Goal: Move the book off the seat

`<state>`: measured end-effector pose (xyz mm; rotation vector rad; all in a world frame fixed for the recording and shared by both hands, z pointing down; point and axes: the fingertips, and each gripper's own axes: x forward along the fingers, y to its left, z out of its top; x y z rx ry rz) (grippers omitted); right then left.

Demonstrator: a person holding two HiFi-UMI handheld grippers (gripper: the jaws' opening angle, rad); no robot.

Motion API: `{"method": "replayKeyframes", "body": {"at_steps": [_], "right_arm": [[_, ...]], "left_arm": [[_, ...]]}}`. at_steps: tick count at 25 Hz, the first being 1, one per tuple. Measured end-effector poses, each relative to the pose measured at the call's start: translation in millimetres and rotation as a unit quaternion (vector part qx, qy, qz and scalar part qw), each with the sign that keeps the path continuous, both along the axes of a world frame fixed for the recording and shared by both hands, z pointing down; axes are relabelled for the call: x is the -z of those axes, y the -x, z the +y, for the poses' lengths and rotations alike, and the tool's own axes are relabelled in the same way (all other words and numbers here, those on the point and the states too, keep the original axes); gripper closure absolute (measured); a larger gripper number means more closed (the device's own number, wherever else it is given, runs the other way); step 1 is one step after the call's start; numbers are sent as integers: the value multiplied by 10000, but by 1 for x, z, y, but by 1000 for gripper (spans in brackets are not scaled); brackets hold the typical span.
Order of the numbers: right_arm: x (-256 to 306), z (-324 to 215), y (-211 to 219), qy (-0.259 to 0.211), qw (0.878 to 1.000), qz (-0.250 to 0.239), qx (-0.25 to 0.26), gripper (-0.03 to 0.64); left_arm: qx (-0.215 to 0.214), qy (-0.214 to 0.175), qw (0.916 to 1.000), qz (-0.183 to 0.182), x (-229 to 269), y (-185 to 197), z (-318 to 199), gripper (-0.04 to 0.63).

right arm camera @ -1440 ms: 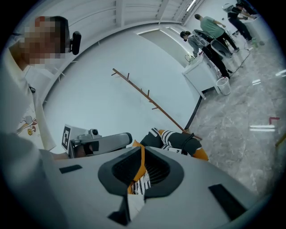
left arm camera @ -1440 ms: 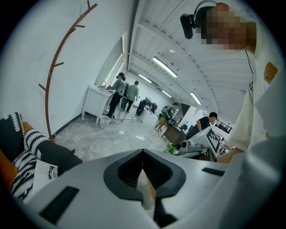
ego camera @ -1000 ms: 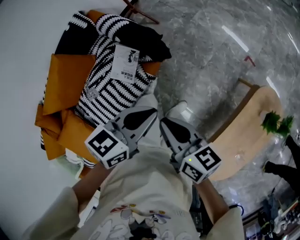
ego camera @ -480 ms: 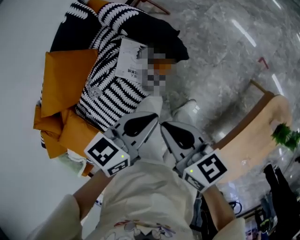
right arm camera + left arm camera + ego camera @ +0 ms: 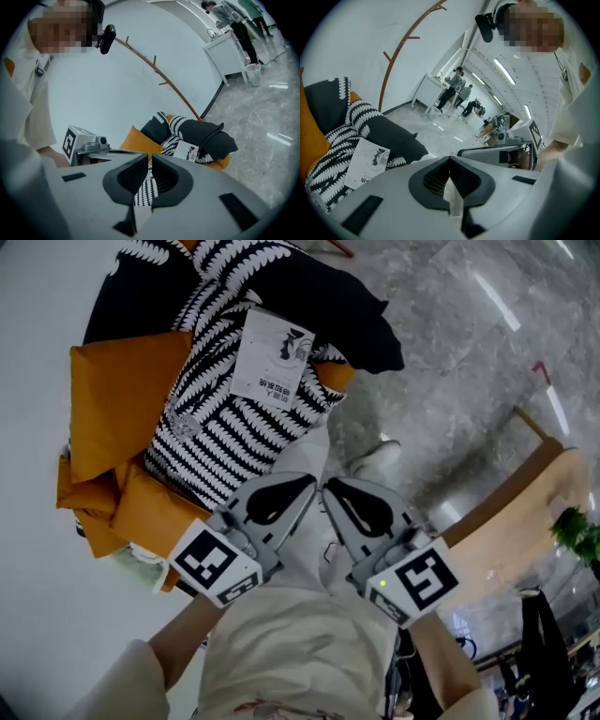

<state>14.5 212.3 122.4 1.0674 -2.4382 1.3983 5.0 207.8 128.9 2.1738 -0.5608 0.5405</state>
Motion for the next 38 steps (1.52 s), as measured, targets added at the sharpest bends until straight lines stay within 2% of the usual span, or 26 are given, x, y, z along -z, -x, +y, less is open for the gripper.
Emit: {"method": "replayKeyframes", "body": {"at_steps": [12,15,17,18,25,30,36,38], "right_arm": [[-115,-37,4,550,9978,246,-264,581],[-126,-48,10,670,9973,241,-200,549],[-131,-55,18,773,9966,146,-243,466],[-134,-58,21,796,9963,111,-310,457],[-166,-84,40,1106,9923,194,-524,434],[-199,-99,46,1129,9919,311,-488,414],[-232,-117,52,1227,9896,263,-702,401],[-242,-120,52,1313,9886,294,-669,387]], "left_arm": [[36,303,9994,-180,-107,27,-22,591],[181,305,9991,-227,-111,35,-31,591],[262,256,9989,-279,-110,42,-37,591],[289,235,9988,-303,-110,46,-38,591],[422,432,9976,-346,-117,61,-52,591],[730,507,9955,-337,-139,75,-52,591],[741,627,9942,-456,-157,90,-47,591],[871,716,9923,-502,-158,94,-48,591]]}}
